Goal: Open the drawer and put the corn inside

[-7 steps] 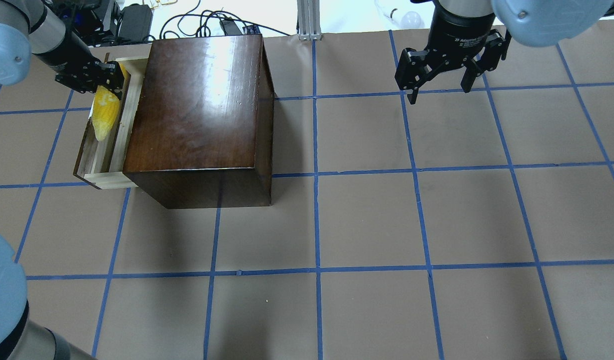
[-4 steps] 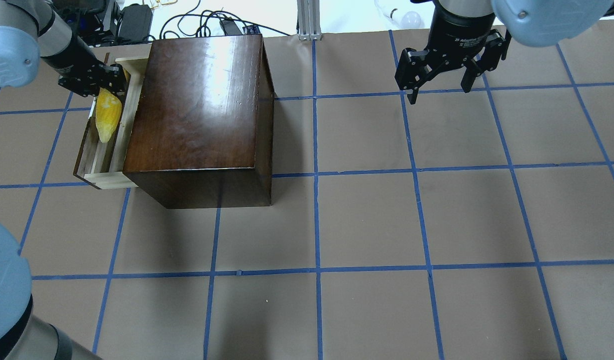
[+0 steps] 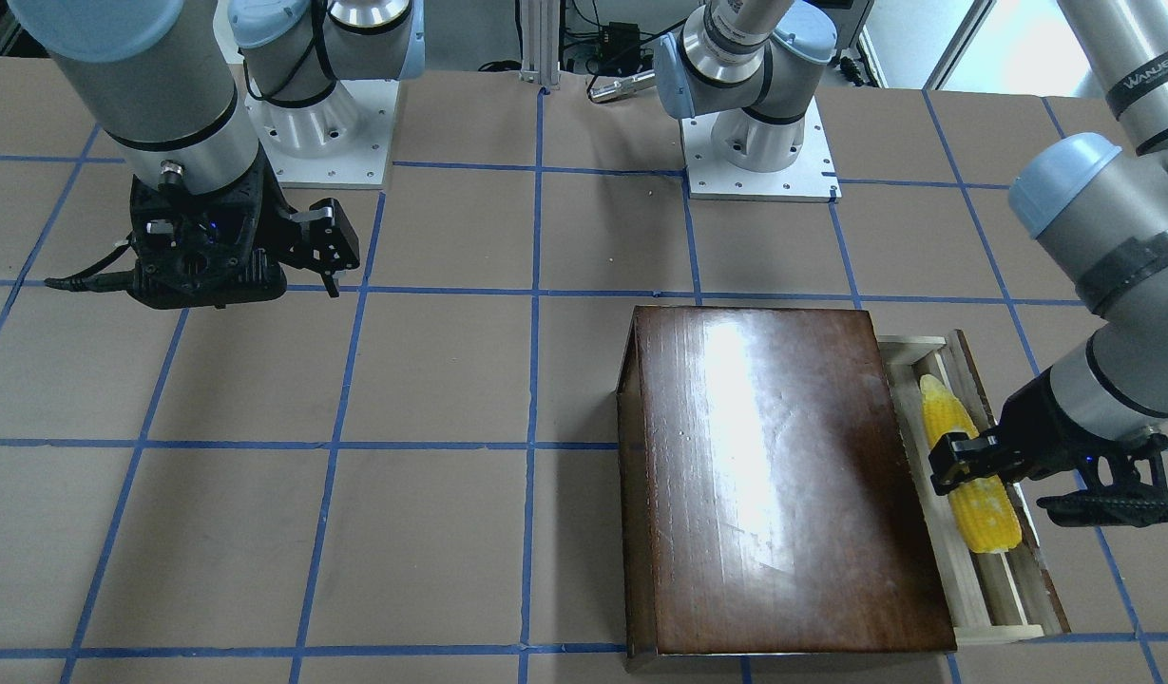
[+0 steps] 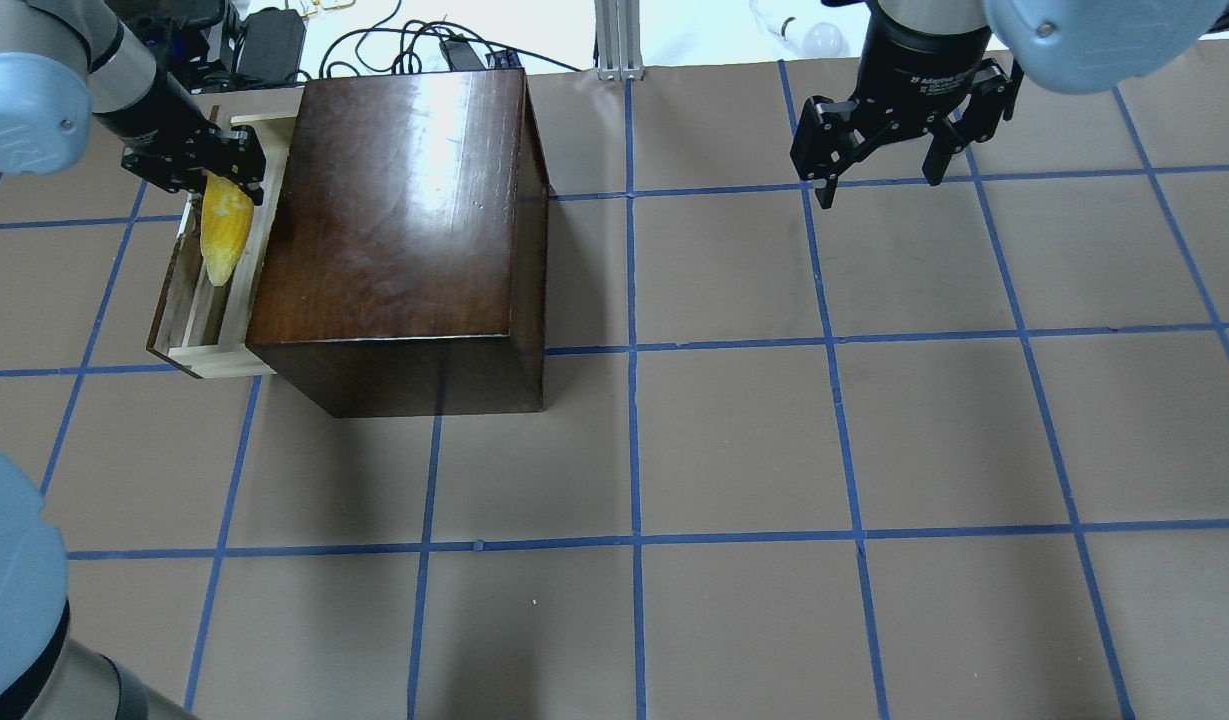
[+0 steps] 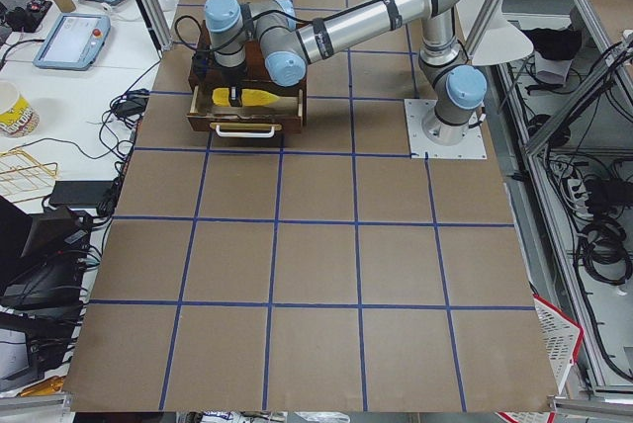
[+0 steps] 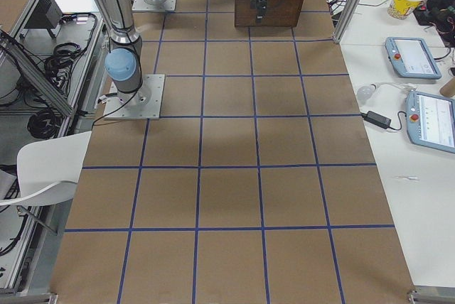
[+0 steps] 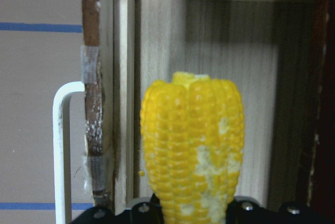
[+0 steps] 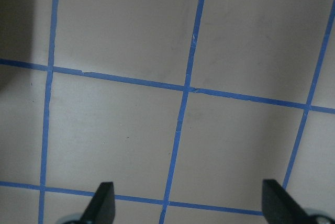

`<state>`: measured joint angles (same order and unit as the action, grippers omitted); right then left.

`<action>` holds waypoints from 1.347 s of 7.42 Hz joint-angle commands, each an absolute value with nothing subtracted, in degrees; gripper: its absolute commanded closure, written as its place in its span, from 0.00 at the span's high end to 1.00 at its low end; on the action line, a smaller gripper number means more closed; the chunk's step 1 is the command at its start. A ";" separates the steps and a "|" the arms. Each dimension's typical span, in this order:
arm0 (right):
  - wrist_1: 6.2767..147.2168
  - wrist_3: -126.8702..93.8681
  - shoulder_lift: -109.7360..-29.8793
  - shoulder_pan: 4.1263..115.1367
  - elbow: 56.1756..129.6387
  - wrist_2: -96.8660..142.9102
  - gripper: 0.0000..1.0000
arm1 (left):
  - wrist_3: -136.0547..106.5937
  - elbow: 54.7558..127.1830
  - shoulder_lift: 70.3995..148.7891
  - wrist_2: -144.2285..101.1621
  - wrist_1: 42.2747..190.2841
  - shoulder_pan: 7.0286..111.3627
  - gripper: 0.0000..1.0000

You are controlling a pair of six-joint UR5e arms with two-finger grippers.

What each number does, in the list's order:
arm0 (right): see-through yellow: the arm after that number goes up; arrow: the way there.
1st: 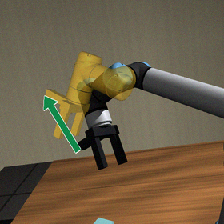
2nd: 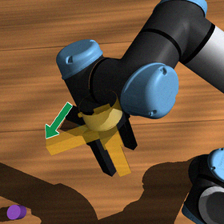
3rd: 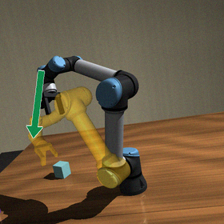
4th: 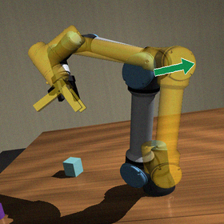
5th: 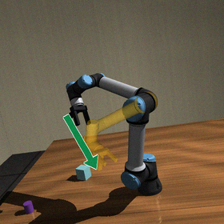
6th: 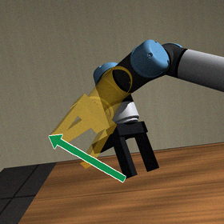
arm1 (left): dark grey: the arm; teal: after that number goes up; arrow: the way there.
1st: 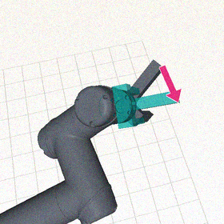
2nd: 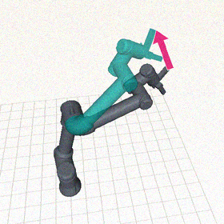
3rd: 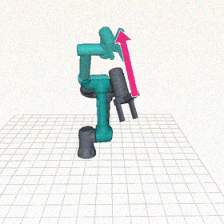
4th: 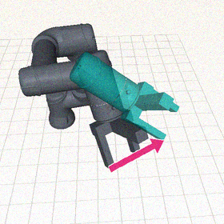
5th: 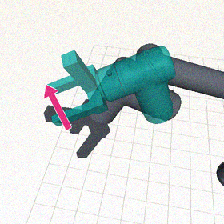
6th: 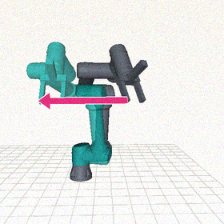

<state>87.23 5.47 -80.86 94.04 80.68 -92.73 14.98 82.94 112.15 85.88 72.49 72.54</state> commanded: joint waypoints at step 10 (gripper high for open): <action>87.19 5.45 -80.86 94.04 80.68 -92.72 1.00 | 12.31 82.43 95.03 88.86 89.45 82.60 0.88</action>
